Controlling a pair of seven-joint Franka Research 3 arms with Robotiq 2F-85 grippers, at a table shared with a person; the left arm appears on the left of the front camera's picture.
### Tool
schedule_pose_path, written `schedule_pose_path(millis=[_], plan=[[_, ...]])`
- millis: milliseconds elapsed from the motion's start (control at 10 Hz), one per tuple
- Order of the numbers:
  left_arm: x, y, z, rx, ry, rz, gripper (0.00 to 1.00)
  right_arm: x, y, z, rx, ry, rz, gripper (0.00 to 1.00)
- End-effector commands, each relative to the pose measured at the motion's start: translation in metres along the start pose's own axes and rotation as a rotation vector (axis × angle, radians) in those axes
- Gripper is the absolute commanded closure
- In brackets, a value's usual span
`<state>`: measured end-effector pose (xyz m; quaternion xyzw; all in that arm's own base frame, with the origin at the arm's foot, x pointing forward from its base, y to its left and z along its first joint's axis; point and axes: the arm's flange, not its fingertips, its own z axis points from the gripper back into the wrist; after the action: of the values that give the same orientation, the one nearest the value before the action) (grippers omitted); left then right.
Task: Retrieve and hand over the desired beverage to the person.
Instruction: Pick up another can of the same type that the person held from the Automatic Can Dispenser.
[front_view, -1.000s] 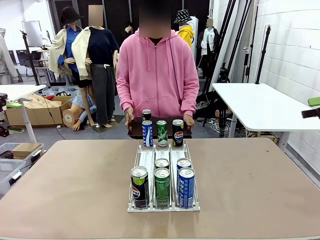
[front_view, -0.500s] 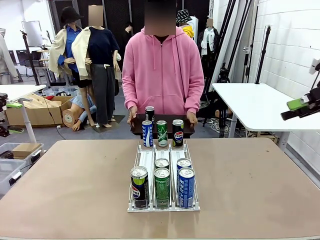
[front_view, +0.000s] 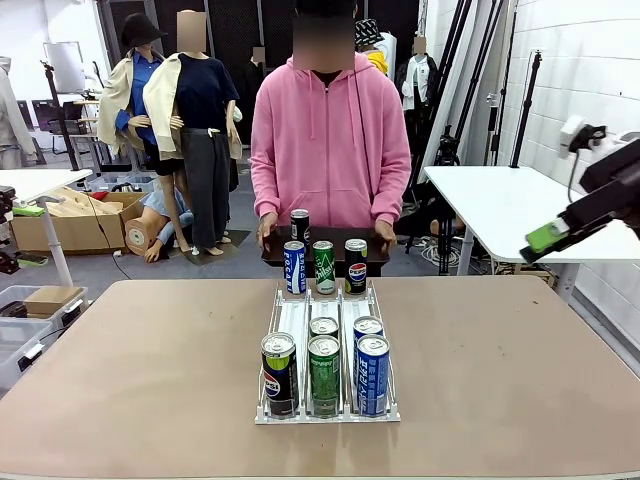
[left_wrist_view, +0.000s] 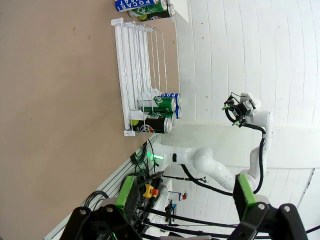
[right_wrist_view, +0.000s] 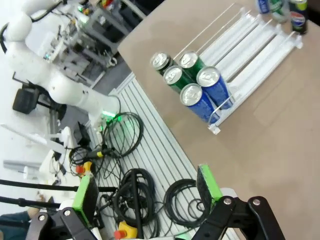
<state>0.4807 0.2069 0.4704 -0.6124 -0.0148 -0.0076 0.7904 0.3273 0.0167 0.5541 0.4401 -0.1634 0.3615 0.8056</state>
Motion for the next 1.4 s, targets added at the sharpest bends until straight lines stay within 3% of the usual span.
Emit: schedule_pose_path(millis=[0, 400, 700, 1300], plan=[[-0.004, -0.002, 0.0, 0.003, -0.008, -0.001, 0.0, 0.01, 0.005, -0.024, -0.034, 0.072, -0.006, 0.0], [-0.004, -0.002, 0.0, 0.003, -0.008, -0.001, 0.0, 0.042, 0.031, -0.082, -0.108, 0.201, 0.022, 0.0], [-0.004, -0.002, 0.0, 0.003, -0.008, -0.001, 0.0, 0.07, 0.046, -0.127, -0.286, 0.195, 0.03, 0.0], [-0.004, -0.002, 0.0, 0.003, -0.008, -0.001, 0.0, 0.122, 0.073, -0.211, -0.51, 0.328, 0.074, 0.0]])
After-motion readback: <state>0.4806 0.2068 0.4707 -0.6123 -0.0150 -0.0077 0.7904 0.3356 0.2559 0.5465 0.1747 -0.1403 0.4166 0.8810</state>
